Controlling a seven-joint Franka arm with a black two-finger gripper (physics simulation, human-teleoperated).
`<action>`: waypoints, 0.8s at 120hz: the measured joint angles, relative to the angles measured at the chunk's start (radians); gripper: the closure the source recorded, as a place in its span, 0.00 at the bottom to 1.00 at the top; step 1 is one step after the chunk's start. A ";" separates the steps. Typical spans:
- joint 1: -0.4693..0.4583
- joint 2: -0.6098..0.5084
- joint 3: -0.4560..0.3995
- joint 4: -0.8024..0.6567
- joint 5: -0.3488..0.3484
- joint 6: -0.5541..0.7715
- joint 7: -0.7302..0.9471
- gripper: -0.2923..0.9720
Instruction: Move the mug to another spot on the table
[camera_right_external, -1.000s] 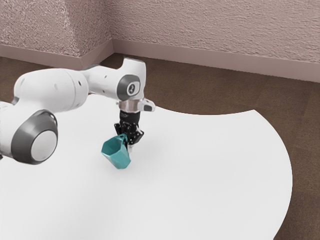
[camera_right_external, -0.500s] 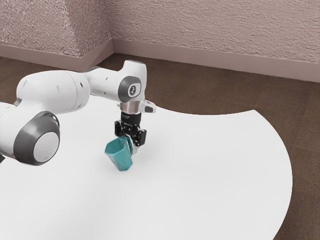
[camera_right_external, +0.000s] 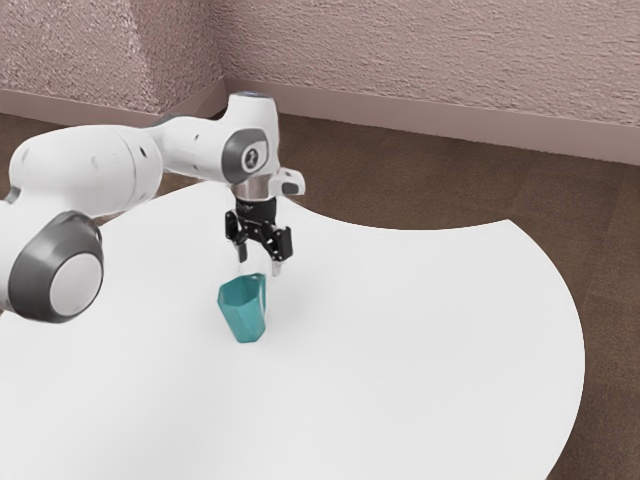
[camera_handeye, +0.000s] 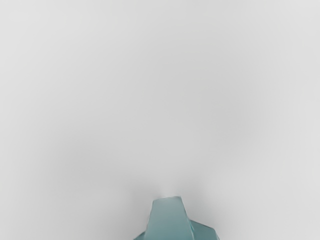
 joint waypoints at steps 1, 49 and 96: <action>0.000 -0.003 0.000 0.000 -0.001 0.004 0.000 0.26; -0.014 -0.295 0.002 -0.182 -0.013 0.068 -0.008 0.25; 0.039 -0.587 -0.007 -0.247 0.028 -0.078 -0.076 0.24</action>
